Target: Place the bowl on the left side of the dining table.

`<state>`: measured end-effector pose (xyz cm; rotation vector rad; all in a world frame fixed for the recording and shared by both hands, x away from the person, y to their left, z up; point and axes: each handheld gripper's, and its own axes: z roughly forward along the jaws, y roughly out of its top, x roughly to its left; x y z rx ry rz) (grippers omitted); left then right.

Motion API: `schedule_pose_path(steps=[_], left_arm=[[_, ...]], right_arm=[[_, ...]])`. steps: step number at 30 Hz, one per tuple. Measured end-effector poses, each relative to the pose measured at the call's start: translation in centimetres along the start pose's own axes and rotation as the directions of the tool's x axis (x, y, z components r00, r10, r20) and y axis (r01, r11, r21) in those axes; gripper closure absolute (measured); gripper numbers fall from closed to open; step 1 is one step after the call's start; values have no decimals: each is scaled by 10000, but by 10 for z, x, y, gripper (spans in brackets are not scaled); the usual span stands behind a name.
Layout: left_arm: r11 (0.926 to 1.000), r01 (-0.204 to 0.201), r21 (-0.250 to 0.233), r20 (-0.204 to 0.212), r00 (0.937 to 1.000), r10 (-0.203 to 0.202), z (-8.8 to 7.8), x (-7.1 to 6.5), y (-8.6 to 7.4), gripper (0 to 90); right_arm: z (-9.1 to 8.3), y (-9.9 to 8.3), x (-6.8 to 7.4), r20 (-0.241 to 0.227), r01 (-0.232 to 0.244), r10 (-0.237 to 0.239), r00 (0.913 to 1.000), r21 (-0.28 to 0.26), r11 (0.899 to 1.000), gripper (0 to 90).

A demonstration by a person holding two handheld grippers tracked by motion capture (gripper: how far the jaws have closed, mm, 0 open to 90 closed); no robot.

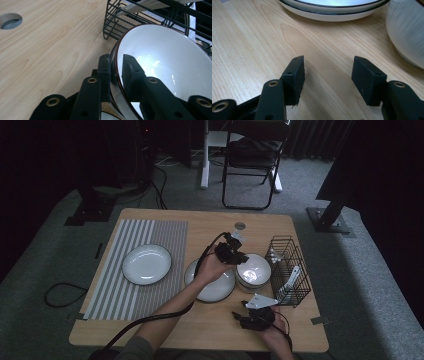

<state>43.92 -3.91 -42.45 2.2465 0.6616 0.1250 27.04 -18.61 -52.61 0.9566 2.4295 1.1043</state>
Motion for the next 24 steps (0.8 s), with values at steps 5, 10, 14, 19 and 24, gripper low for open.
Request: schedule_pose_path(steps=[5, 10, 14, 19, 24], left_arm=[[10000, -18, -72, -338, 9994, 15, 1, -4, 1, 819], [9999, 45, -150, -408, 9992, -51, 2, -4, 0, 832], [9989, 336, -324, -109, 9994, -339, 2, 0, -2, 832], [9961, 784, -409, 294, 9966, -772, 2, 5, -4, 833], [9929, 1091, -481, 526, 9929, -1066, 3, 8, -5, 838]], right_arm=[[0, 0, 0, 1, -3, 3, 10000, 1, 10000, 431], [0, 0, 0, -15, 14, -14, 10000, 3, 10000, 429], [0, 0, 0, -18, 13, -13, 10000, 3, 10000, 429], [0, 0, 0, -17, 16, -16, 10000, -9, 10000, 429], [0, 0, 0, -17, 6, -6, 10000, 0, 10000, 429]])
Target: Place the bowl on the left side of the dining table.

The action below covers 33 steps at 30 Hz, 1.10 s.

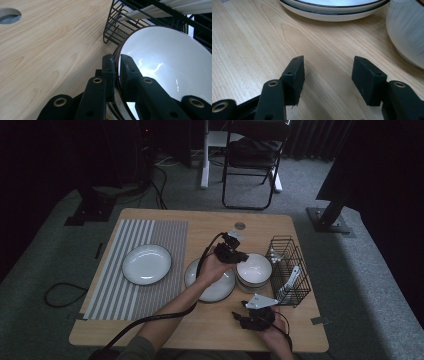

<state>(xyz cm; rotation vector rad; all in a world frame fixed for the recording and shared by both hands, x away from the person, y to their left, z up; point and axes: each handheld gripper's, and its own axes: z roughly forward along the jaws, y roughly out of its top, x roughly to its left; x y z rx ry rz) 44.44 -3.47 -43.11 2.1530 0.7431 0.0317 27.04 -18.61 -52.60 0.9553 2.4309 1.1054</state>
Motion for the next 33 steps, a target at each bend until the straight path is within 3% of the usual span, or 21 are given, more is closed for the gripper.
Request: schedule_pose_path(steps=[3, 8, 9, 11, 12, 13, 14, 15, 29, 33], left_arm=[[9996, 269, -55, 241, 9994, -267, 0, 3, -1, 838], [9991, 377, -168, 404, 9985, -370, -4, 4, -1, 852], [9980, 563, -290, 530, 9971, -547, -6, 6, -1, 872], [9901, 1214, -704, 1134, 9871, -1129, -13, 15, 1, 890], [9869, 1353, -883, 1231, 9846, -1239, -16, 17, 2, 900], [9818, 1620, -994, 1651, 9757, -1443, -19, 20, 5, 900], [9852, 1410, -978, 1557, 9799, -1248, -21, 19, 7, 900], [9918, 911, -895, 1247, 9890, -796, -23, 14, 10, 900], [9985, 213, -514, 596, 9981, -183, -26, 4, 8, 900], [9988, 193, -460, 533, 9984, -169, -25, 4, 6, 900]], right_arm=[[0, 0, 0, 0, -1, 1, 10000, -2, 10000, 429], [0, 0, 0, -7, -1, 1, 10000, -2, 10000, 429], [0, 0, 0, -9, -1, 1, 10000, -2, 10000, 429], [0, 0, 0, -4, 11, -11, 10000, 3, 10000, 430], [0, 0, 0, 3, 11, -11, 10000, 1, 10000, 430], [0, 0, 0, 0, 6, -6, 10000, 3, 10000, 430], [0, 0, 0, 8, 18, -18, 10000, 6, 10000, 430], [0, 0, 0, 2, 9, -9, 10000, 5, 10000, 430], [-1, -1, 1, 61, 42, -42, 10000, -12, 10000, 434], [-2, -1, 4, 558, 285, -277, 9981, -128, 9995, 583]])
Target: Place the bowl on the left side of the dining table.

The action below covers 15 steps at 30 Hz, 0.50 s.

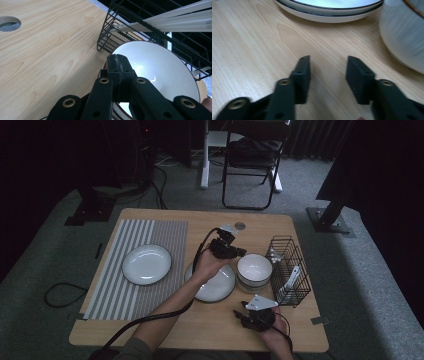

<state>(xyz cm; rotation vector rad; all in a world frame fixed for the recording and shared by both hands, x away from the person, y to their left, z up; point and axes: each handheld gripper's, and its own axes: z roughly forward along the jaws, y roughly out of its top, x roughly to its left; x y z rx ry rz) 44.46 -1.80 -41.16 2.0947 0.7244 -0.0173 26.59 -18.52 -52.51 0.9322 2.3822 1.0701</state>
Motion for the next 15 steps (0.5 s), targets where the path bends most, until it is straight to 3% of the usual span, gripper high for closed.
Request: schedule_pose_path(steps=[2, 6, 12, 15], left_arm=[[10000, 24, 20, 3, 10000, -24, 0, 0, -1, 900], [10000, -9, 52, -51, 10000, 9, 1, 1, -1, 900], [9999, 23, 124, -107, 9999, -22, 1, 2, -4, 900], [9999, 70, 113, -113, 9999, -69, 2, 3, -4, 900]], right_arm=[[-4, 2, 1, 297, 16, -12, 9996, -124, 9999, 655], [-24, 13, 3, 965, 11, 95, 9953, -1102, 9939, 743], [-55, 28, 2, 1774, -116, 554, 9826, -2393, 9709, 759], [-68, 37, 0, 2256, -22, 697, 9717, -2867, 9580, 770]])
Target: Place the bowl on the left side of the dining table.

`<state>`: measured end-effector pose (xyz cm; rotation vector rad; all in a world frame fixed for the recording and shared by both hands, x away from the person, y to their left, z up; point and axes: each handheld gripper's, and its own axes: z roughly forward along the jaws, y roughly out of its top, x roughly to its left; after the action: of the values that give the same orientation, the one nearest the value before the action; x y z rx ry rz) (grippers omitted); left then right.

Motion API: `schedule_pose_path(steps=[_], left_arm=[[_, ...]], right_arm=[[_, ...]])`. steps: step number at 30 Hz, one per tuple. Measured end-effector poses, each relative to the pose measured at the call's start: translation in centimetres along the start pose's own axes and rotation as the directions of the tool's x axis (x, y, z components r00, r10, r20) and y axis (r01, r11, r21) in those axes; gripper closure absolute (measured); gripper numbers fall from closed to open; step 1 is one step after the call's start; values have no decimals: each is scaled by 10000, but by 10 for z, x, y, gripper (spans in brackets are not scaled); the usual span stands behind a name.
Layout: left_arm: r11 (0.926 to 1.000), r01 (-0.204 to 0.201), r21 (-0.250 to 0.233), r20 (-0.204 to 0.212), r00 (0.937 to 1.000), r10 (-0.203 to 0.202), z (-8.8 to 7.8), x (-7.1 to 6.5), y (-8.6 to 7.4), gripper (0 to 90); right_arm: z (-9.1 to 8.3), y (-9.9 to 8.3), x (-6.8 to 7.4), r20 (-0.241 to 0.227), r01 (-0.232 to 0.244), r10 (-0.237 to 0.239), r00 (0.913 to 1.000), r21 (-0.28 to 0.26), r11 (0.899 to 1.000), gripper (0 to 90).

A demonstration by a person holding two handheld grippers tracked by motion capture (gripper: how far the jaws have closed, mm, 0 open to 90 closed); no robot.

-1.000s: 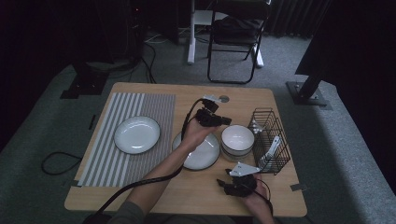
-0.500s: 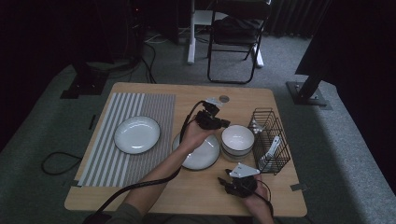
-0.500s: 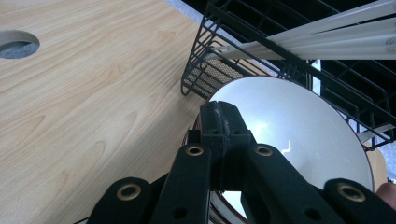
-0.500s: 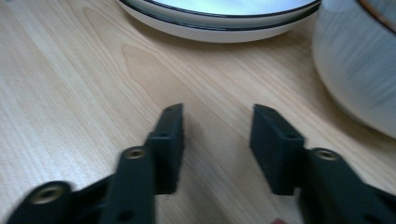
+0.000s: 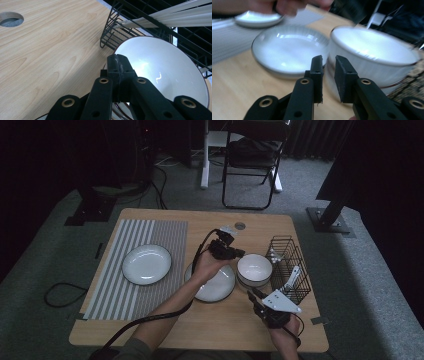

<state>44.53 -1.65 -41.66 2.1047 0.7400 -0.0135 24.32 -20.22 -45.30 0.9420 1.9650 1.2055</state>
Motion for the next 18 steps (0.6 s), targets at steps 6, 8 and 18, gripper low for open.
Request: schedule_pose_path(steps=[6, 8, 18], left_arm=[[10000, 65, 5, 41, 10000, -65, 2, 0, -1, 896], [10000, 72, -2, 57, 10000, -72, 2, 0, -1, 893], [10000, 38, 13, 132, 9999, -38, 3, 0, 0, 869]], right_arm=[[-6, 11, -14, 885, -442, 484, 9949, -492, 9978, 783], [-5, 12, -18, 1105, -567, 627, 9919, -568, 9968, 789], [3, 5, -25, 1358, -871, 892, 9867, -209, 9960, 809]])
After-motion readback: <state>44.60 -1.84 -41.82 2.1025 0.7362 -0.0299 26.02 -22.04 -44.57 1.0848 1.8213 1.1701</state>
